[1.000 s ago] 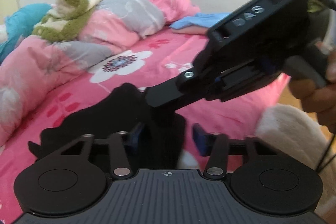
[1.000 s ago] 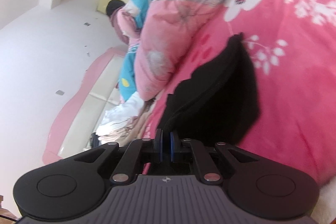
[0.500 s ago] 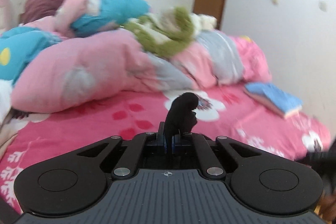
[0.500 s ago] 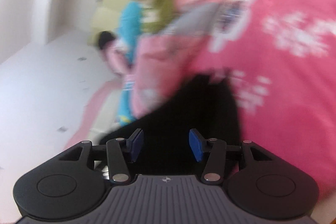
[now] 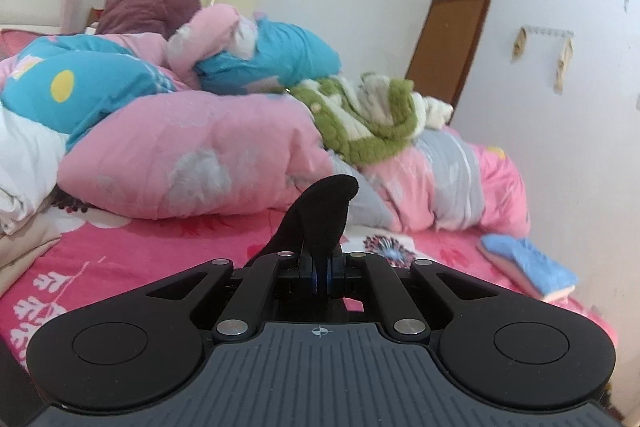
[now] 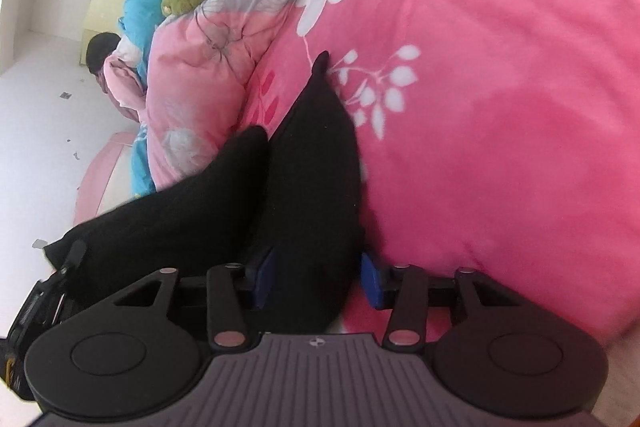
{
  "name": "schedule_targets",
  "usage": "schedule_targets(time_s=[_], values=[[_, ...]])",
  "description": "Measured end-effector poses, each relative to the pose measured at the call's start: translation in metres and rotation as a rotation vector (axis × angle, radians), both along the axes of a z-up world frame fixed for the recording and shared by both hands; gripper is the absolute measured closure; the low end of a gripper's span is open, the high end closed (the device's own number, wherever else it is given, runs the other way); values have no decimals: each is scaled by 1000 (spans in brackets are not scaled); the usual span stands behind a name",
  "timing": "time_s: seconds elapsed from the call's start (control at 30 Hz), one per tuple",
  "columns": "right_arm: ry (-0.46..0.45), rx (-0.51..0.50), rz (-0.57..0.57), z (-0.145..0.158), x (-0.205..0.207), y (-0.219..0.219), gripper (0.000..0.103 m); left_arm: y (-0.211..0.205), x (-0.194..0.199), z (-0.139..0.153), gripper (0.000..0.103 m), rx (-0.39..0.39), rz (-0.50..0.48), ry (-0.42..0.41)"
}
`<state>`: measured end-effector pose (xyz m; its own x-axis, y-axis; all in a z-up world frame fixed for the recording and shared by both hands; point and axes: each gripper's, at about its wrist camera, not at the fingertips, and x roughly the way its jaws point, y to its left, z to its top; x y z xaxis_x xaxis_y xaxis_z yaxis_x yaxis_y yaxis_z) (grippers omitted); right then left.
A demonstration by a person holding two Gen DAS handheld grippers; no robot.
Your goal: Fold clothes
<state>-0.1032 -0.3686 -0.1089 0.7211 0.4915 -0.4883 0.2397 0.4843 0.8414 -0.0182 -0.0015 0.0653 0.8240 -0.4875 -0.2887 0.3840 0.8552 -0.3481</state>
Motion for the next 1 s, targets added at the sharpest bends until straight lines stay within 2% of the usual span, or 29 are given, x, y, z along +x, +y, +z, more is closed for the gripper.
schedule_targets(time_s=[0.03,0.07,0.1,0.17,0.33,0.43,0.47,0.53,0.63,0.67,0.7,0.77,0.83,0.93,1.0], values=[[-1,-7,1,0,3,2,61,3,1,0,100,-9,8,0],[-2,-13,2,-1,6,4,67,7,2,-1,100,-19,16,1],[3,-20,0,-2,10,5,78,10,3,-1,100,-28,25,3],[13,-27,-6,-6,16,7,85,17,7,-2,100,-53,38,14],[1,-38,-7,-2,17,4,83,22,14,-6,100,-82,39,44],[-20,-204,-16,20,3,8,73,20,18,-3,101,-85,31,60],[-45,-283,-19,31,-5,14,64,20,19,-1,100,-83,26,67],[-120,-449,0,52,-22,33,61,18,22,3,101,-78,16,80],[-267,-621,132,76,-36,82,48,17,26,9,100,-79,3,116],[-322,-660,211,80,-36,107,37,16,27,11,100,-82,0,130],[-368,-699,275,83,-37,130,32,16,30,13,100,-86,0,149],[-438,-822,365,83,-37,181,27,16,32,17,101,-96,8,176],[-473,-953,420,79,-36,225,26,16,32,19,101,-102,23,184],[-524,-1163,415,66,-32,275,24,21,32,21,101,-158,58,198],[-526,-1305,359,53,-28,291,24,28,33,22,101,-222,86,210]])
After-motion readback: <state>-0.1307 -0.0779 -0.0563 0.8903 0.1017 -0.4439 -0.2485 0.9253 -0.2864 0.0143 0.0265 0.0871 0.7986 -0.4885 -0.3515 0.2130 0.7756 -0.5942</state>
